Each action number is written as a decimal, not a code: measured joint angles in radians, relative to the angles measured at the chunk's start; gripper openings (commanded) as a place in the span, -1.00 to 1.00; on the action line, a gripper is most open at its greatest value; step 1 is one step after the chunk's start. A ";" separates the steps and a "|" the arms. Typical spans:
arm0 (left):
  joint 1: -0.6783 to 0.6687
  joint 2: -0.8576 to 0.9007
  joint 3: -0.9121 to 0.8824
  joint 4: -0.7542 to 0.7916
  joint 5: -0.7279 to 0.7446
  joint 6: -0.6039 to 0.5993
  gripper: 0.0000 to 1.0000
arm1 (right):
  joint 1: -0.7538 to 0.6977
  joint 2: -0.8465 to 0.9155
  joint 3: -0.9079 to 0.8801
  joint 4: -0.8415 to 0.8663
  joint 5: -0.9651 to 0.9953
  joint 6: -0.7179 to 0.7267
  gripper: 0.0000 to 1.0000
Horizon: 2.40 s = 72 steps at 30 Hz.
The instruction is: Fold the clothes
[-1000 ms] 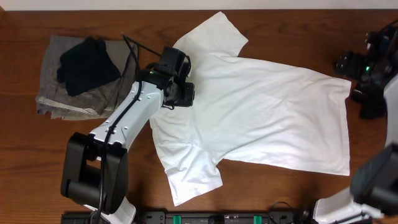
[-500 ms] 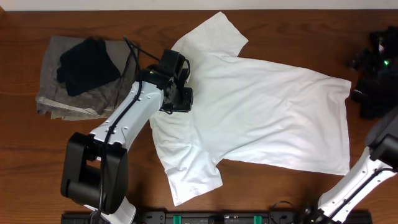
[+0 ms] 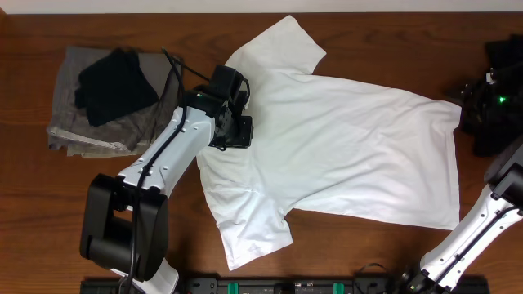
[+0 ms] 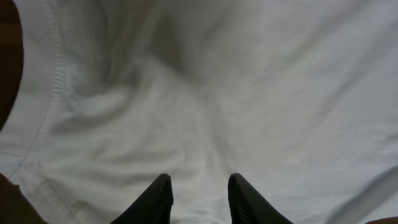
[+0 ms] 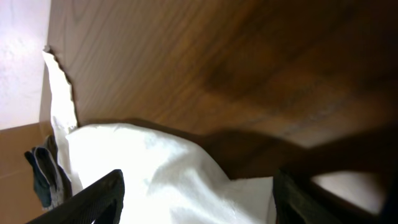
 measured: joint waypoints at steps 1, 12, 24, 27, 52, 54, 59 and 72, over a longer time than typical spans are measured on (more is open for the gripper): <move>0.000 0.000 0.000 -0.001 0.000 0.000 -0.35 | 0.001 0.001 0.000 0.003 -0.003 0.000 0.29; 0.000 0.000 0.000 -0.007 0.000 0.000 -0.35 | 0.033 0.014 0.000 0.087 -0.003 -0.034 -0.34; 0.000 0.000 0.000 -0.016 -0.005 0.000 -0.35 | 0.040 0.014 0.003 0.080 0.081 -0.089 -0.50; 0.000 0.000 0.000 -0.016 -0.005 0.000 -0.35 | 0.044 0.014 0.003 0.083 0.110 -0.095 -0.81; 0.000 0.000 0.000 0.013 -0.008 0.000 -0.35 | 0.222 -0.086 0.008 -0.591 0.097 -0.578 -0.97; 0.000 0.000 0.000 0.021 -0.008 0.000 -0.34 | 0.282 -0.087 0.002 -0.607 0.175 -0.584 -0.98; 0.000 0.000 0.000 0.026 -0.008 0.000 -0.34 | 0.412 -0.087 -0.067 -0.586 0.392 -0.520 -0.77; 0.000 0.000 0.000 0.009 -0.035 0.003 -0.33 | 0.576 -0.113 -0.060 -0.623 0.566 -0.418 -0.07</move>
